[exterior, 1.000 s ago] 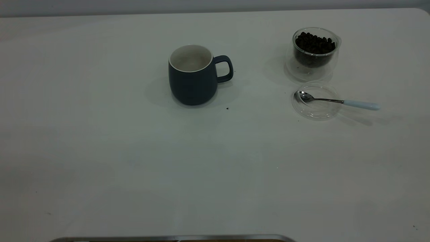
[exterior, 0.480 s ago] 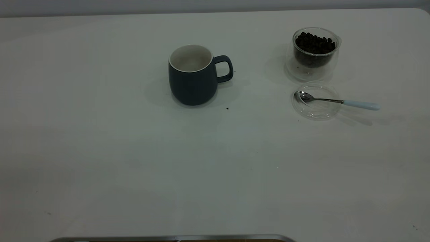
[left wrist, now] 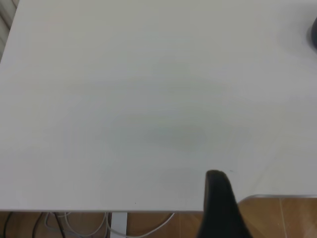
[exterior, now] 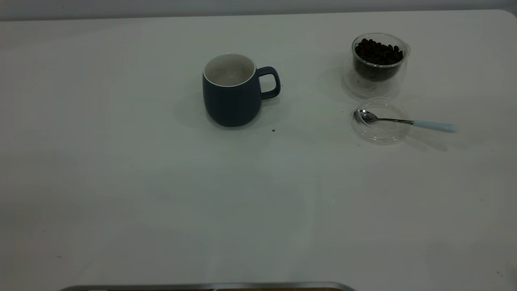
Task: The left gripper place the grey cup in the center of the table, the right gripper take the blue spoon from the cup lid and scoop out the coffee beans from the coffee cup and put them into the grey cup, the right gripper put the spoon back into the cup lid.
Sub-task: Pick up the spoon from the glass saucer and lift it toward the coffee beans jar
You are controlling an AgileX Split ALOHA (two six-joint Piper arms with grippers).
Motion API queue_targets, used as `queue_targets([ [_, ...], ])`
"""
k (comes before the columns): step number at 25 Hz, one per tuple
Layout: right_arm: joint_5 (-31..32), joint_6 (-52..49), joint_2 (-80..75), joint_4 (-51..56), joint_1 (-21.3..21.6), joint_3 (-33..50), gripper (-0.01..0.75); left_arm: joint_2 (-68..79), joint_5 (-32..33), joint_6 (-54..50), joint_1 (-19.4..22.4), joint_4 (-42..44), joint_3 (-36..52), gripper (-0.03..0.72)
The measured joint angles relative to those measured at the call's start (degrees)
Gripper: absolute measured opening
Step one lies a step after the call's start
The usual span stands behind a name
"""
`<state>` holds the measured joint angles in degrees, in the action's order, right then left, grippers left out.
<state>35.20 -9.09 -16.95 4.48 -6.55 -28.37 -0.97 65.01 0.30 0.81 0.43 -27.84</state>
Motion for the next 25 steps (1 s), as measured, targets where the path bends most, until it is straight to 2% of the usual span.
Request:
queue_targets([
  [2,-4.18,-0.66,-7.53,0.28,0.0,0.0,0.609,0.0,0.02,0.0,0.0,0.0,0.0,0.548],
  [4,-7.29,-2.33,-16.36,1.8,0.0,0.0,0.646,0.0,0.02,0.0,0.0,0.0,0.0,0.548],
  [8,-11.69,-2.28,-33.77,7.7,0.0,0.0,0.621,0.0,0.02,0.0,0.0,0.0,0.0,0.548],
  [14,-19.89,9.09,-58.03,19.96,0.0,-1.13,0.57,0.0,0.02,-0.3,0.0,0.0,0.0,0.548],
  [18,-20.13,18.97,-68.82,26.87,0.7,-6.57,0.568,0.0,0.02,-0.3,0.0,0.0,0.0,0.548],
  [21,-17.92,24.8,-72.08,31.04,1.51,-12.32,0.566,0.0,0.02,-0.3,0.0,0.0,0.0,0.548],
  [25,-13.08,31.07,-72.54,37.75,5.76,-17.79,0.566,0.0,0.02,-0.3,0.0,0.0,0.0,0.548],
])
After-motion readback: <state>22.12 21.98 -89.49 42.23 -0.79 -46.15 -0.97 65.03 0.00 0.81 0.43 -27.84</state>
